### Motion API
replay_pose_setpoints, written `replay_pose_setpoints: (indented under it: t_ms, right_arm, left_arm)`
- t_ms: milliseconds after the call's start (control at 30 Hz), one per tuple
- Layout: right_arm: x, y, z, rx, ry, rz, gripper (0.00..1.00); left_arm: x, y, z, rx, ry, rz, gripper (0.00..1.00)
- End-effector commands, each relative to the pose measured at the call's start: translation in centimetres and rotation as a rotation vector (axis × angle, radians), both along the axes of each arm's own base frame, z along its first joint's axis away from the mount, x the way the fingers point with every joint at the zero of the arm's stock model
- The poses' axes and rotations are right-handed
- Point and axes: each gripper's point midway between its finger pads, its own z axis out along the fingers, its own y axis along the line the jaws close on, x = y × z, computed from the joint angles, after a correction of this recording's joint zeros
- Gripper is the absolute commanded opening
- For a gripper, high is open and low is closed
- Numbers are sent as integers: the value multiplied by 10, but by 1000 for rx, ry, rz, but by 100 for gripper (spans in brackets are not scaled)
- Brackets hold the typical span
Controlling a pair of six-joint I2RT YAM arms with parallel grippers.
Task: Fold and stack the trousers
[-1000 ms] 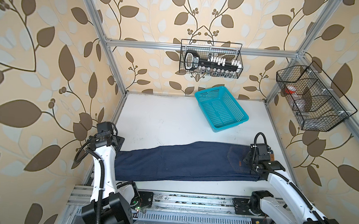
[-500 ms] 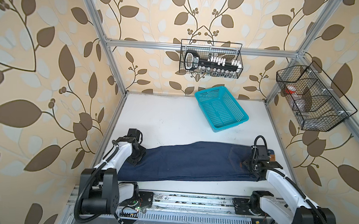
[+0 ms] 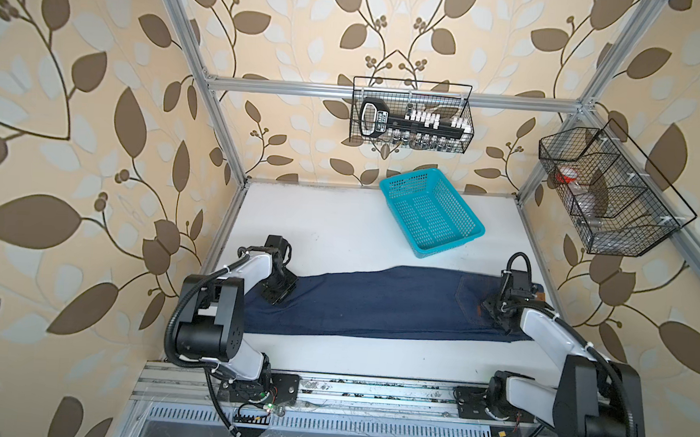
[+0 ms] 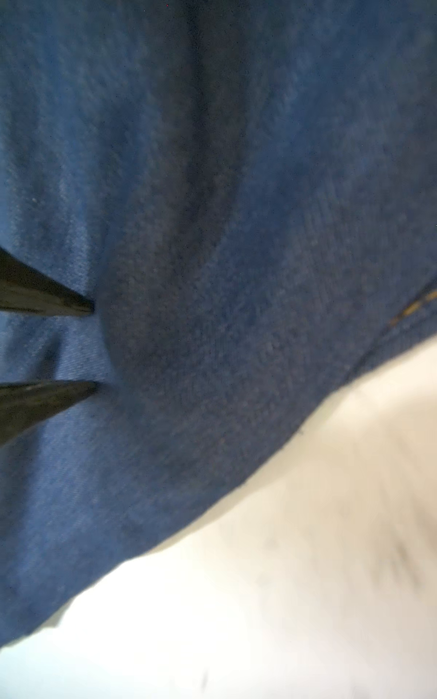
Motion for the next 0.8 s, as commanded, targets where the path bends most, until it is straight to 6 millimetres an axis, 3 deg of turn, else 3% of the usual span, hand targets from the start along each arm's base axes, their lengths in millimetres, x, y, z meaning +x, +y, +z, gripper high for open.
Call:
replay_pose_setpoints:
  t_ms: [0,100,200,300,467,633,767]
  right_arm:
    - [-9,-23,-4,-85,65,-21,57]
    - [-7,-34,-2,-102,63,-23,57]
    - [-5,-33,-1,-99,63,-3,57]
    - [0,-28,5,-77,23,24,57]
    - [11,-15,20,-40,-23,118,57]
    - [19,13,31,50,-96,266,58]
    - [23,38,47,111,-165,424,59]
  left_arm:
    - [38,-5,-21,-3,-68,-117,33]
    - [59,-6,-6,12,-93,-177,37]
    - [67,0,17,58,-90,-242,47]
    - [66,8,47,108,-89,-309,55]
    - [53,33,92,149,-130,-369,58]
    - [37,79,100,168,-116,-353,59]
    - [41,111,94,203,-128,-360,57]
